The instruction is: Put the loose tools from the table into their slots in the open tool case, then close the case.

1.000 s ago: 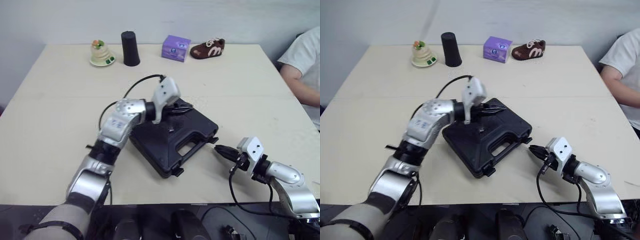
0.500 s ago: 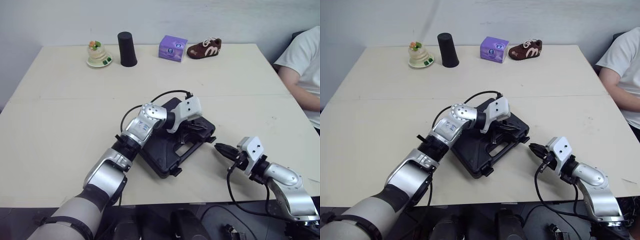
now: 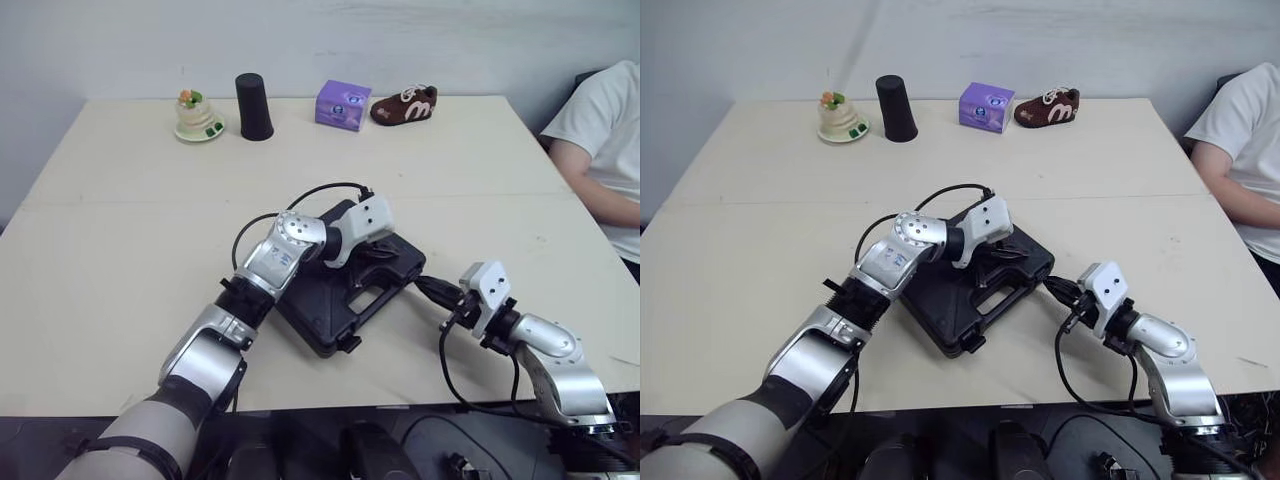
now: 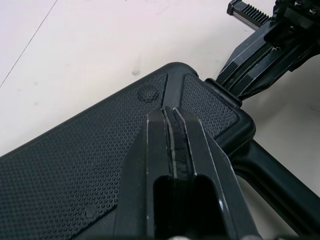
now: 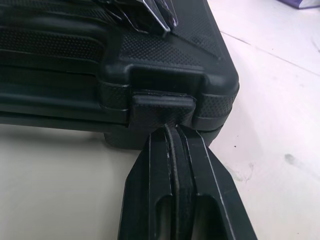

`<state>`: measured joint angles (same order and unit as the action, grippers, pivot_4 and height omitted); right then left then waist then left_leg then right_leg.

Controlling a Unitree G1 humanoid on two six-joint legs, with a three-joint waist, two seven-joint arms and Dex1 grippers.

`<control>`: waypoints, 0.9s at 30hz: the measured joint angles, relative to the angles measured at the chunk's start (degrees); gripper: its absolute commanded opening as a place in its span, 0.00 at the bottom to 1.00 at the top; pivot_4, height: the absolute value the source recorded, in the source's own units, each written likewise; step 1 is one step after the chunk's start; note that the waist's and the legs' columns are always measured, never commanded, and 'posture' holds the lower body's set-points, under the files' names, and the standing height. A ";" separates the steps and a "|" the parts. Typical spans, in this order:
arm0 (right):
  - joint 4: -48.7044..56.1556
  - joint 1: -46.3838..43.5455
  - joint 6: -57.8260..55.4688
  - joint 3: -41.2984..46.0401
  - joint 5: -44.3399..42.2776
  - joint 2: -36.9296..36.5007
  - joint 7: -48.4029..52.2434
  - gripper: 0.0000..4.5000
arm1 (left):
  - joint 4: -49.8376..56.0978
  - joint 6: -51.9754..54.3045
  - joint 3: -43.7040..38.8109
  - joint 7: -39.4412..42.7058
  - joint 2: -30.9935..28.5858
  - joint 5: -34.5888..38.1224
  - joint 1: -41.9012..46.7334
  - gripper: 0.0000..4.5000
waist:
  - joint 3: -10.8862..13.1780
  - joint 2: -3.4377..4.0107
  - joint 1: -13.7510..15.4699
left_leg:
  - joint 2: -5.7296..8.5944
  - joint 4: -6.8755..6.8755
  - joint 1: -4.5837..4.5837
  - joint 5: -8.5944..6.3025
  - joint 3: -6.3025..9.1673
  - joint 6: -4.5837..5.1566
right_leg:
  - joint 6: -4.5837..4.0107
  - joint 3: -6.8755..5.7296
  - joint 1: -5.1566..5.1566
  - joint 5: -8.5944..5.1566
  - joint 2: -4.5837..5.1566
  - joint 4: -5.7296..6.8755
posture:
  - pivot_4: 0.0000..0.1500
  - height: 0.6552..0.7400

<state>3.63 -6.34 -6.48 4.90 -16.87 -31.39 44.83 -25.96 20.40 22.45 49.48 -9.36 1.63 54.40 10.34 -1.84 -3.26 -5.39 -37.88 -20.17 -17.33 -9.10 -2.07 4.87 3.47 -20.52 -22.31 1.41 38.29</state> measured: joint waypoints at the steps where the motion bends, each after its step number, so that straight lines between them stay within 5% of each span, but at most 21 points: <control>1: -0.12 -0.07 0.00 0.00 0.00 0.09 0.07 0.00 | 0.46 0.26 0.00 -0.04 -0.11 -0.02 -0.20 0.00 | -0.01 0.00 -0.01 | 0.00 0.01 0.00 0.00 0.00 -0.01 | 0.00 0.00 0.00 0.00 -0.01 -0.01 | 1.00 1.00; 27: 1.27 -3.73 -8.48 -0.17 -1.62 -1.91 6.76 0.00 | 5.08 2.46 0.00 -0.09 -1.54 -1.24 -2.31 0.00 | -0.14 -0.03 -0.43 | -0.37 0.15 0.02 -0.05 -0.09 -0.15 | -0.22 0.07 0.00 0.13 -0.34 -0.34 | 1.00 1.00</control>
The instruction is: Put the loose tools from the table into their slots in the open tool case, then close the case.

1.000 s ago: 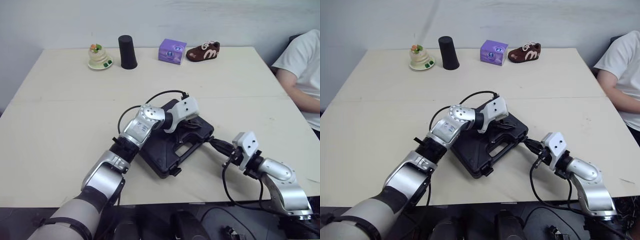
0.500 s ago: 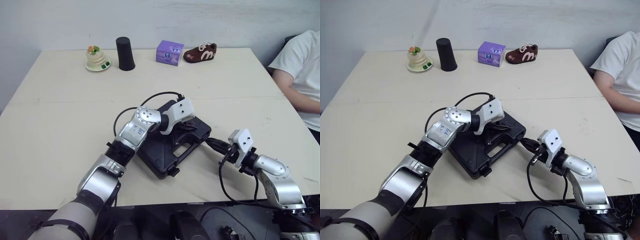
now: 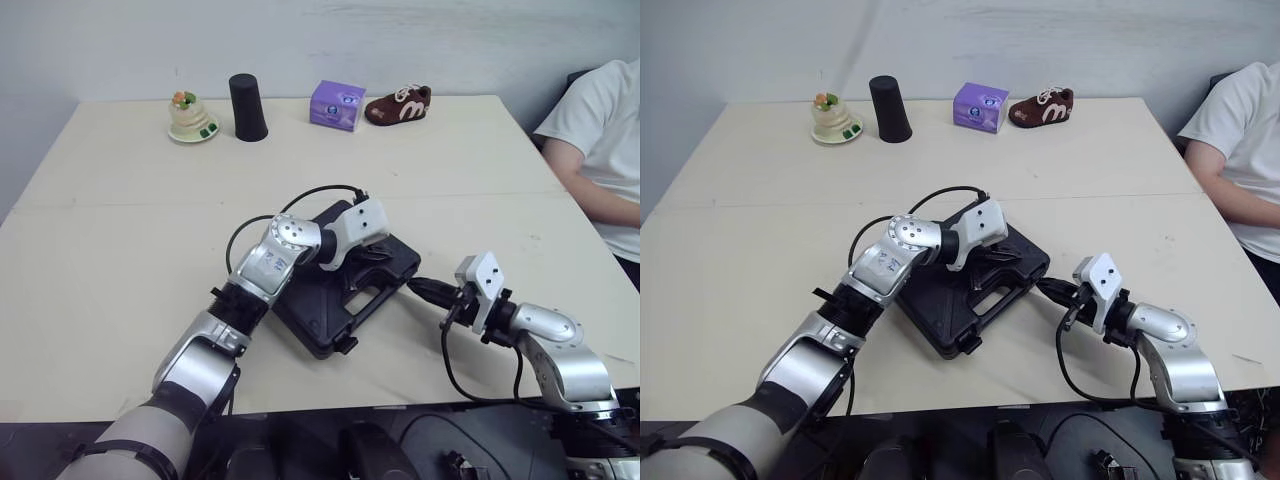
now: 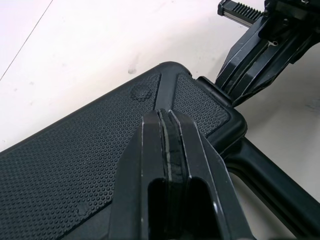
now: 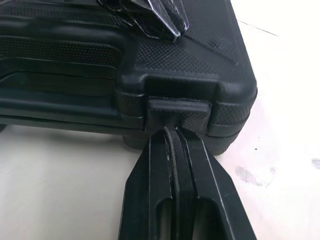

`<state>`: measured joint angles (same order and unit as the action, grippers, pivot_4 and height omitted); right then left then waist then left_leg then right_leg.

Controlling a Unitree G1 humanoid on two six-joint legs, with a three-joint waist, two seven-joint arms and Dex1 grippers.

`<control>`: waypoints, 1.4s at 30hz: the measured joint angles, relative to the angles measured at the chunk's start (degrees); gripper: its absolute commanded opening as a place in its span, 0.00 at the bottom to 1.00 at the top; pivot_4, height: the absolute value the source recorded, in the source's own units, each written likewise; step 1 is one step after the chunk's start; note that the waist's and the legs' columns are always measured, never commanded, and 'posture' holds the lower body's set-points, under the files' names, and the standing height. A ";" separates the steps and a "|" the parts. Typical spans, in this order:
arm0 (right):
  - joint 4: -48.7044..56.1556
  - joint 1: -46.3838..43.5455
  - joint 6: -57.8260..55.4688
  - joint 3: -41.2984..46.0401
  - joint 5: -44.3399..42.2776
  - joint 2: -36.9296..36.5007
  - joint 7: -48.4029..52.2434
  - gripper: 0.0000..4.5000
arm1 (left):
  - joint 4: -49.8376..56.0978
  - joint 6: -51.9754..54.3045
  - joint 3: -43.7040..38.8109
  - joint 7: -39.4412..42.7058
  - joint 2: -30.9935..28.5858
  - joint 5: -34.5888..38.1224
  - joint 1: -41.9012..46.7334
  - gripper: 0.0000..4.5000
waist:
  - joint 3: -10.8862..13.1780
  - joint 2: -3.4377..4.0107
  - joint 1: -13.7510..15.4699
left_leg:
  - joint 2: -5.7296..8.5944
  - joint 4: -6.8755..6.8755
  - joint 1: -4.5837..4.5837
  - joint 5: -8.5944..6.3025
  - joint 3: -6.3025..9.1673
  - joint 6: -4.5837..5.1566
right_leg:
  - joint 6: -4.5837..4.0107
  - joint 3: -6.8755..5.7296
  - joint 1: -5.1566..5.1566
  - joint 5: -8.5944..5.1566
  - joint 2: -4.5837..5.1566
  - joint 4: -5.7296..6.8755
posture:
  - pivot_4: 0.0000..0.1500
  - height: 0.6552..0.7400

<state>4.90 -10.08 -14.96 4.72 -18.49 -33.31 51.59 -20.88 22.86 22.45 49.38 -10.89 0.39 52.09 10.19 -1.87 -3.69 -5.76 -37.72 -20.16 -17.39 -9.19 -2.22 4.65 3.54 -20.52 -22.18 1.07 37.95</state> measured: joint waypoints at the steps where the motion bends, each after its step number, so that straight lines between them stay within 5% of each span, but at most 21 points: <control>1: 0.05 -0.01 0.00 0.00 0.00 0.00 0.06 0.00 | 0.12 0.13 0.00 0.01 -0.04 0.00 -0.03 0.00 | 0.00 0.00 -0.03 | -0.02 0.00 0.00 0.00 0.00 -0.02 | -0.01 0.01 0.00 0.01 -0.04 0.00 | 1.00 1.00; 16: 1.60 -4.79 1.45 0.09 -0.46 -2.20 3.30 0.00 | 2.59 0.92 0.69 1.02 0.08 0.03 -1.89 0.00 | -0.34 -0.24 0.11 | -0.05 0.12 0.00 0.00 0.04 -0.06 | -0.03 -0.02 0.05 0.02 -0.02 -0.20 | 1.00 1.00; 28: 4.03 2.03 -0.10 4.47 -4.84 -9.57 8.43 0.00 | 8.94 -1.84 -2.53 2.40 -1.78 2.83 -7.41 0.00 | -0.43 -0.23 0.48 | -0.04 0.49 -0.01 0.05 -0.01 0.04 | -0.02 -0.05 0.01 0.03 0.30 -0.33 | 1.00 1.00; 42: 14.76 13.18 3.90 -4.00 -4.75 -8.35 12.31 0.00 | 33.87 -3.89 -9.56 14.95 -18.58 13.61 -21.19 0.00 | 0.10 0.24 0.60 | 0.00 0.54 -0.50 0.08 -0.17 0.05 | 0.03 -0.04 -0.58 0.05 0.36 -0.45 | 1.00 1.00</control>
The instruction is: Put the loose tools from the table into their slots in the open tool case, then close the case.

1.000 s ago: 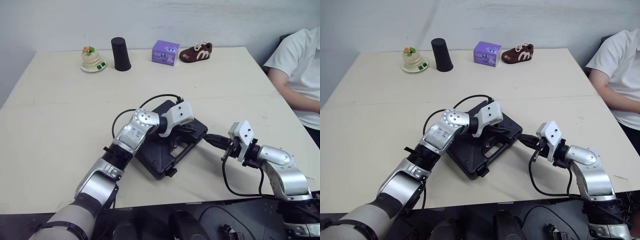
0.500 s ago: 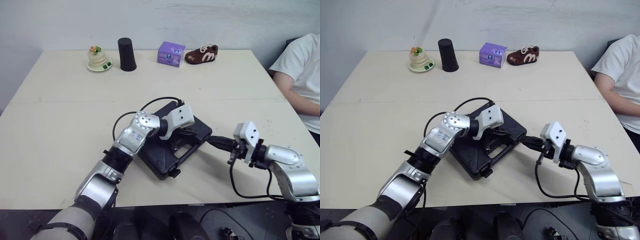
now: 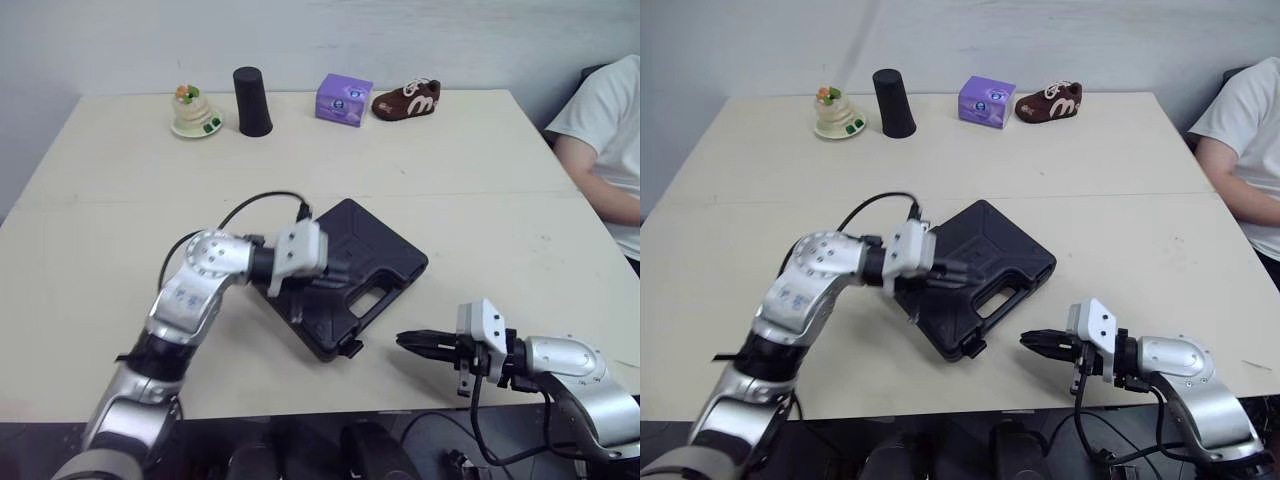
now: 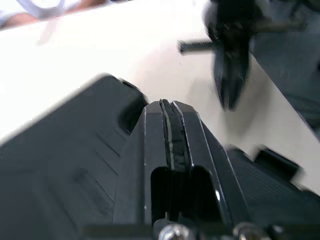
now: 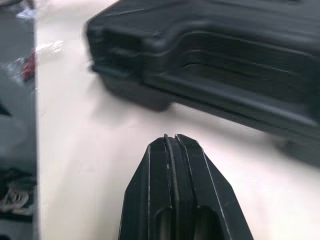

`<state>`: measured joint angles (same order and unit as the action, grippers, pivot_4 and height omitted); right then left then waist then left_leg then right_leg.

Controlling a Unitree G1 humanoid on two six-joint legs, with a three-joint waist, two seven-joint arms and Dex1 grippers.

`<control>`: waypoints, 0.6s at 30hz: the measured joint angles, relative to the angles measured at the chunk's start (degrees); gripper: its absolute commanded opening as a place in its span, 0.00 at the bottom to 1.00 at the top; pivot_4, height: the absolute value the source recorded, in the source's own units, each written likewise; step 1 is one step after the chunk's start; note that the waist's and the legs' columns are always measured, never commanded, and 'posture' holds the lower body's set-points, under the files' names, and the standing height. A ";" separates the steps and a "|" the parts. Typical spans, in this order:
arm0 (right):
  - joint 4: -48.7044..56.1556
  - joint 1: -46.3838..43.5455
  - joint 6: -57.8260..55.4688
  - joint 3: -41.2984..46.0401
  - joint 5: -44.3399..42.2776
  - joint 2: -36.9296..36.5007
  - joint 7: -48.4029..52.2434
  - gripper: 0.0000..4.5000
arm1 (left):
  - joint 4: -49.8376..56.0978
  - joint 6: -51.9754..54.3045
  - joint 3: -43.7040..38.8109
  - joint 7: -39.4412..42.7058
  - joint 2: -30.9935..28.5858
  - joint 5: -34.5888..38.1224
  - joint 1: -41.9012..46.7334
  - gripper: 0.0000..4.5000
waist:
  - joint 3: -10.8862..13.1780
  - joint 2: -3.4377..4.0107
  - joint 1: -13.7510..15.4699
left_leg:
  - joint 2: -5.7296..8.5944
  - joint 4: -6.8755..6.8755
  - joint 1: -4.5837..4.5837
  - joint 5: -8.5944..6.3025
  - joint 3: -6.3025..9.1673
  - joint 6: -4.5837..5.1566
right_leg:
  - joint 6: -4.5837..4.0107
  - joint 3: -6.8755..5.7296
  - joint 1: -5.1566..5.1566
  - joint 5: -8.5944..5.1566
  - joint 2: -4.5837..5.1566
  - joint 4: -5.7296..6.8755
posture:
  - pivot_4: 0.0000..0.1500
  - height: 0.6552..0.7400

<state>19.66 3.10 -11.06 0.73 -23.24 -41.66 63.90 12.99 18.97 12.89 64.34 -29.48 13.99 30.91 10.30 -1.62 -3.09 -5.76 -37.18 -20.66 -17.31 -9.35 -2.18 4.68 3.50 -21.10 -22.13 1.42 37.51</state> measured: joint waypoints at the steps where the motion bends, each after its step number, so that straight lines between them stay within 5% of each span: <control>1: 0.18 -0.09 -0.02 -0.55 0.00 0.02 0.03 0.00 | 0.76 0.63 0.03 0.22 -0.80 0.27 -1.42 0.00 | 0.09 -0.06 0.01 | -0.03 -0.03 0.00 0.01 0.01 0.00 | 0.00 0.00 -0.02 0.00 -0.02 0.03 | 1.00 1.00; 18: 0.53 -4.94 -0.53 -12.94 1.73 4.21 0.88 0.00 | 9.41 0.10 4.00 -6.35 -7.28 -3.26 -11.07 0.00 | 0.14 -0.02 0.07 | 0.05 0.09 0.44 -0.02 0.15 0.12 | -0.01 -0.03 0.56 0.00 0.07 -0.12 | 1.00 1.00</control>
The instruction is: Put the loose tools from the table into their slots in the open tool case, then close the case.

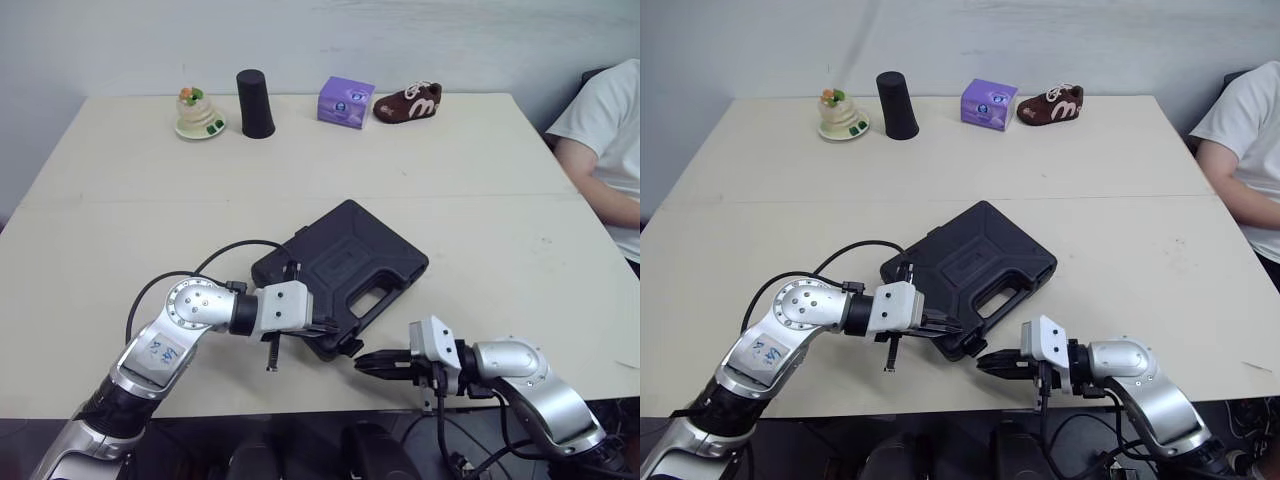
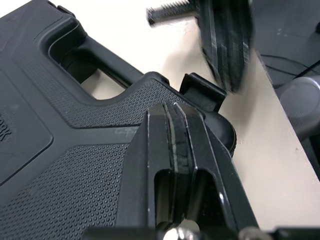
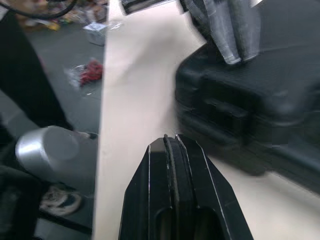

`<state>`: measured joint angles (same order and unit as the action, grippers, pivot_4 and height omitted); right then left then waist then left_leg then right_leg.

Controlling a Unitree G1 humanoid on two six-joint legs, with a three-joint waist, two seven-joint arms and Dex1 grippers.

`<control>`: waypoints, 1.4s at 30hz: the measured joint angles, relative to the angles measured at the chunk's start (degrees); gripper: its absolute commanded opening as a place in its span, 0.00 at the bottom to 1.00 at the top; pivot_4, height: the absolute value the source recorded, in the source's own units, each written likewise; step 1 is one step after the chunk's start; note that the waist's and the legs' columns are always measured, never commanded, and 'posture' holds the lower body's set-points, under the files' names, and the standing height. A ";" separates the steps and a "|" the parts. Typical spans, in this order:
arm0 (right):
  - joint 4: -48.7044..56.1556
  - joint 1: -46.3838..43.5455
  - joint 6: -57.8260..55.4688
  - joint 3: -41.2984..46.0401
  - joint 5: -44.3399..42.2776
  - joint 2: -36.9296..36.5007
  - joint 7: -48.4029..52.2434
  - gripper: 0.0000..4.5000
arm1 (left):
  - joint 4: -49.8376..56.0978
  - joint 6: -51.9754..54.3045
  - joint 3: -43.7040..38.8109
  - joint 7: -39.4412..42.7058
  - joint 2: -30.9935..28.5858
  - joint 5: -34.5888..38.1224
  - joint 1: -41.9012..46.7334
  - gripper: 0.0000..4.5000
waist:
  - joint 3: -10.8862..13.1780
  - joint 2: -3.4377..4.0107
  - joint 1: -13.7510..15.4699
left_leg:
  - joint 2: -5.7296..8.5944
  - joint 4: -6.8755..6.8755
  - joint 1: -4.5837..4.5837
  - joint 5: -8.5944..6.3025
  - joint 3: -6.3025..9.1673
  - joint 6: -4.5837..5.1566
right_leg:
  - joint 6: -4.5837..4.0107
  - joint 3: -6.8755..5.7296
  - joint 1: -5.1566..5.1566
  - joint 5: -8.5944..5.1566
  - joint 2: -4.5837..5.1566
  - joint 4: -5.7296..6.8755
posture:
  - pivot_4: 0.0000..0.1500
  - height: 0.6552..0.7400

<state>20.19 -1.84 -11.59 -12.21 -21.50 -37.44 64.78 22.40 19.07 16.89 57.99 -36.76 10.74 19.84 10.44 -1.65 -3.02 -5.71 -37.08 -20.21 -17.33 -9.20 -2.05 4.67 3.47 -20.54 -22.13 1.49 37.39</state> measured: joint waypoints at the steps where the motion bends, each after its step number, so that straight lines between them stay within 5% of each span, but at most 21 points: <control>1: 0.00 0.03 0.00 -0.20 0.00 0.05 -0.10 0.00 | -0.16 -0.99 0.00 -0.56 0.02 0.00 -0.45 0.00 | 0.00 0.00 0.01 | 0.00 -0.01 0.00 -0.01 0.00 0.02 | 0.00 0.00 0.02 0.00 0.01 0.00 | 1.00 1.00; 42: -8.74 -9.40 1.88 -2.08 2.06 2.14 2.40 0.00 | -1.12 -3.59 0.14 -3.27 -1.49 -0.03 -2.49 0.00 | -1.13 -0.05 -0.10 | -0.07 0.10 0.10 -0.24 0.03 0.42 | -0.24 -0.08 0.18 0.15 0.08 -0.18 | 1.00 1.00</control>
<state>11.45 -11.24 -9.71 -14.29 -19.44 -35.30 67.18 21.28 15.49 17.03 54.72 -38.25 10.71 17.35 9.31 -1.70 -3.12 -5.78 -36.99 -20.11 -17.57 -9.17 -1.63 4.42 3.39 -20.36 -21.98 1.57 37.20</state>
